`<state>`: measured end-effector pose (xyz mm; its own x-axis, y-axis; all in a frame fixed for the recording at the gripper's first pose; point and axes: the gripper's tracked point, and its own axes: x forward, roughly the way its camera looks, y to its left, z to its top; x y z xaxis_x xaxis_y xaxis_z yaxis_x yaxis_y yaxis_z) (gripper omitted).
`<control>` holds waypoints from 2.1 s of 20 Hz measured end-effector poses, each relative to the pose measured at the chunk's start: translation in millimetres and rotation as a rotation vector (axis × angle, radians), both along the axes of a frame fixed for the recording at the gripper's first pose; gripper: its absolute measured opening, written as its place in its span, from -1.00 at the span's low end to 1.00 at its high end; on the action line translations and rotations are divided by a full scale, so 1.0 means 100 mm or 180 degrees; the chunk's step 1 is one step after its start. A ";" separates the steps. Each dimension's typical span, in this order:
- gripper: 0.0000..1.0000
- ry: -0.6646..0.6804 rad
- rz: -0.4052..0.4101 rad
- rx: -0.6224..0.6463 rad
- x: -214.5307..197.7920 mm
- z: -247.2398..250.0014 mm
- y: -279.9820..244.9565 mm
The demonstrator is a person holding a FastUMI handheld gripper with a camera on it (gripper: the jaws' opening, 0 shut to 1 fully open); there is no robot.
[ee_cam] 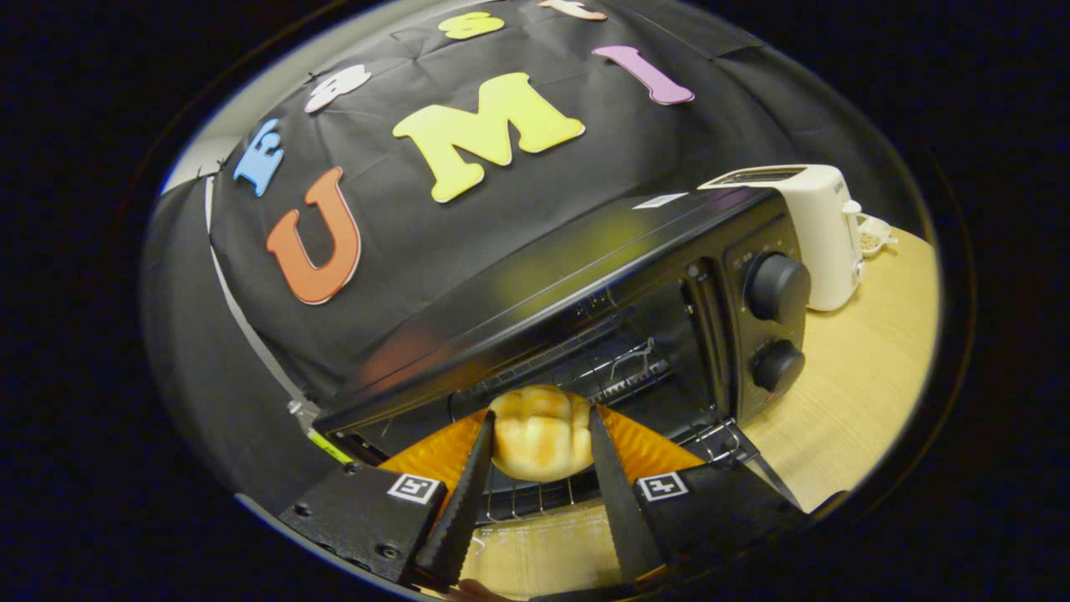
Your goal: Open the toaster oven, put the food inside, and close the toaster oven door.
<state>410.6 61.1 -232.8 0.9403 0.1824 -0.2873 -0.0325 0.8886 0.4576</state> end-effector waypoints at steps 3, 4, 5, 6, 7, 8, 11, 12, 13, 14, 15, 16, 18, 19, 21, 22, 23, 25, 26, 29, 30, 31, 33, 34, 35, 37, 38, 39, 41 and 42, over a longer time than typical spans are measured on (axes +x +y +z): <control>0.44 -0.0028 -0.0010 -0.0111 0.19 0.01 0.02; 0.44 -0.0043 0.0003 -0.0158 0.22 0.01 0.06; 0.44 -0.0048 0.0036 -0.0203 0.24 0.01 0.09; 0.44 -0.0084 0.0054 -0.0202 0.26 0.01 0.12; 0.44 -0.0108 0.0038 -0.0220 0.29 0.02 0.12; 0.46 -0.0105 0.0019 -0.0270 0.30 -0.01 0.11; 0.52 -0.0051 0.0029 -0.0340 0.27 -0.06 0.12; 0.65 -0.0015 0.0028 -0.0336 0.23 -0.08 0.12; 0.77 0.0012 0.0045 -0.0303 0.20 -0.06 0.12; 0.90 0.0038 0.0038 -0.0275 0.16 -0.07 0.12; 1.00 0.0052 0.0056 -0.0251 0.10 -0.05 0.12; 1.00 0.0079 0.0054 -0.0251 0.01 -0.03 0.11; 1.00 0.0133 0.0079 -0.0293 -0.15 0.00 0.10; 1.00 0.0129 0.0129 -0.0306 -0.24 0.04 0.12; 1.00 0.0102 0.0167 -0.0382 -0.41 0.10 0.12; 1.00 0.0078 0.0202 -0.0428 -0.51 0.13 0.13; 1.00 0.0082 0.0223 -0.0490 -0.61 0.14 0.13; 1.00 0.0118 0.0332 -0.0607 -0.83 0.12 0.14; 1.00 0.0131 0.0399 -0.0683 -0.96 0.11 0.16; 1.00 0.0257 0.0563 -0.1027 -1.33 -0.03 0.09; 1.00 0.0323 0.0562 -0.1120 -1.45 -0.10 0.04; 1.00 0.0413 0.0542 -0.1202 -1.55 -0.17 -0.02; 1.00 0.0548 0.0544 -0.1270 -1.75 -0.28 -0.06; 1.00 0.0592 0.0568 -0.1270 -1.83 -0.32 -0.04; 1.00 0.0635 0.0575 -0.1289 -1.88 -0.35 -0.04; 1.00 0.0758 0.0574 -0.1356 -1.96 -0.44 -0.04; 1.00 0.0822 0.0594 -0.1390 -1.99 -0.50 -0.02; 1.00 0.0879 0.0612 -0.1404 -2.00 -0.55 0.00; 1.00 0.1066 0.0583 -0.1464 -2.00 -0.69 -0.02; 1.00 0.1131 0.0619 -0.1420 -2.00 -0.73 0.01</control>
<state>210.4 62.1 -306.0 0.7342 0.1309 -0.6662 -0.1270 0.9904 0.0546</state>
